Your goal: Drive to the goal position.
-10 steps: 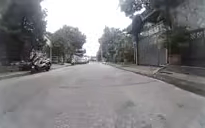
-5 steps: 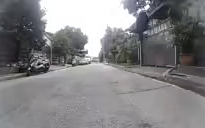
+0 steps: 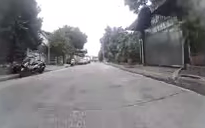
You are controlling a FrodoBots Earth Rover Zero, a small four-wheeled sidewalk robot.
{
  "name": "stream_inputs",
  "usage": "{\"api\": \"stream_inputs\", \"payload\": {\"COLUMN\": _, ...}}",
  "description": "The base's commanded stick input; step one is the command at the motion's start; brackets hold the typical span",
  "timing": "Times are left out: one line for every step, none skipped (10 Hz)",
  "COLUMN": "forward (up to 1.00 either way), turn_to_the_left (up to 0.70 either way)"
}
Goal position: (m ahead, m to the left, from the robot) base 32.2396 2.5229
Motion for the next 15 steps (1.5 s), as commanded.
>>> {"api": "stream_inputs", "payload": {"forward": 1.00, "turn_to_the_left": 0.03}}
{"api": "stream_inputs", "payload": {"forward": 1.00, "turn_to_the_left": 0.03}}
{"api": "stream_inputs", "payload": {"forward": 1.00, "turn_to_the_left": 0.03}}
{"api": "stream_inputs", "payload": {"forward": 1.00, "turn_to_the_left": 0.03}}
{"api": "stream_inputs", "payload": {"forward": 1.00, "turn_to_the_left": 0.03}}
{"api": "stream_inputs", "payload": {"forward": 1.00, "turn_to_the_left": 0.03}}
{"api": "stream_inputs", "payload": {"forward": 1.00, "turn_to_the_left": 0.03}}
{"api": "stream_inputs", "payload": {"forward": 1.00, "turn_to_the_left": 0.03}}
{"api": "stream_inputs", "payload": {"forward": 1.00, "turn_to_the_left": 0.03}}
{"api": "stream_inputs", "payload": {"forward": 1.00, "turn_to_the_left": 0.03}}
{"api": "stream_inputs", "payload": {"forward": 1.00, "turn_to_the_left": 0.03}}
{"api": "stream_inputs", "payload": {"forward": 1.00, "turn_to_the_left": 0.03}}
{"api": "stream_inputs", "payload": {"forward": 1.00, "turn_to_the_left": 0.03}}
{"api": "stream_inputs", "payload": {"forward": 1.00, "turn_to_the_left": 0.03}}
{"api": "stream_inputs", "payload": {"forward": 1.00, "turn_to_the_left": 0.03}}
